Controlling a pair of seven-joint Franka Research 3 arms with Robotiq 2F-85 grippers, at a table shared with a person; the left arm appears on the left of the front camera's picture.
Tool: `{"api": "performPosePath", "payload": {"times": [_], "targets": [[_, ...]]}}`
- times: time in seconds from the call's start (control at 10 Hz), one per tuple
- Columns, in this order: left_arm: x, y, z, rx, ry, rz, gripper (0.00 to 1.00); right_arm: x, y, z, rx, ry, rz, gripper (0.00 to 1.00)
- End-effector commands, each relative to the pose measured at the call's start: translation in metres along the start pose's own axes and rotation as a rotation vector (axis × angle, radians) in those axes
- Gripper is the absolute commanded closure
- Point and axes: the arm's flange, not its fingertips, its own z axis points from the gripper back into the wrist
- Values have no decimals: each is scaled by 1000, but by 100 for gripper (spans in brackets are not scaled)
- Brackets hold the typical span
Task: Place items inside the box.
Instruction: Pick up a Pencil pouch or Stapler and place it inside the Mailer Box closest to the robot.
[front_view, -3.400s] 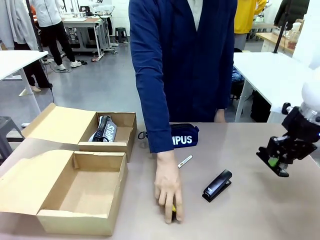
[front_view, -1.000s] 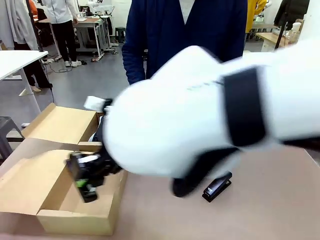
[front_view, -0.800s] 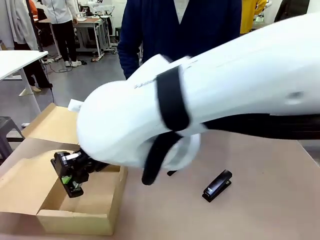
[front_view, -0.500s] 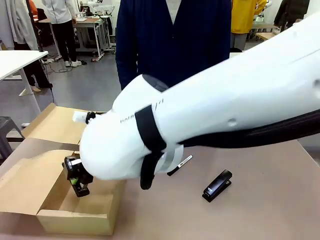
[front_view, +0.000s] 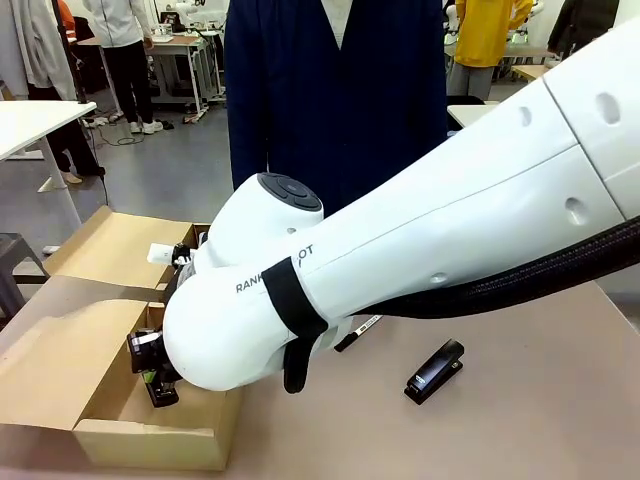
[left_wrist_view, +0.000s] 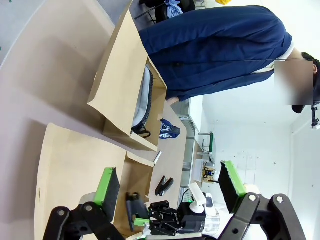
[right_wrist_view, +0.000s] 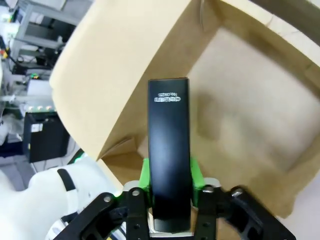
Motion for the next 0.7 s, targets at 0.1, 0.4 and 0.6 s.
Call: {"api": "performPosePath", "payload": {"times": [0.1, 0.4, 0.6], "targets": [[0, 1, 0, -13, 1, -20, 0, 4, 9, -5, 24, 11, -30, 0], [0, 1, 0, -13, 1, -20, 0, 3, 1, 3, 105, 13, -49, 0], [0, 1, 0, -13, 1, -20, 0, 1, -1, 7, 106, 5, -50, 0]]}}
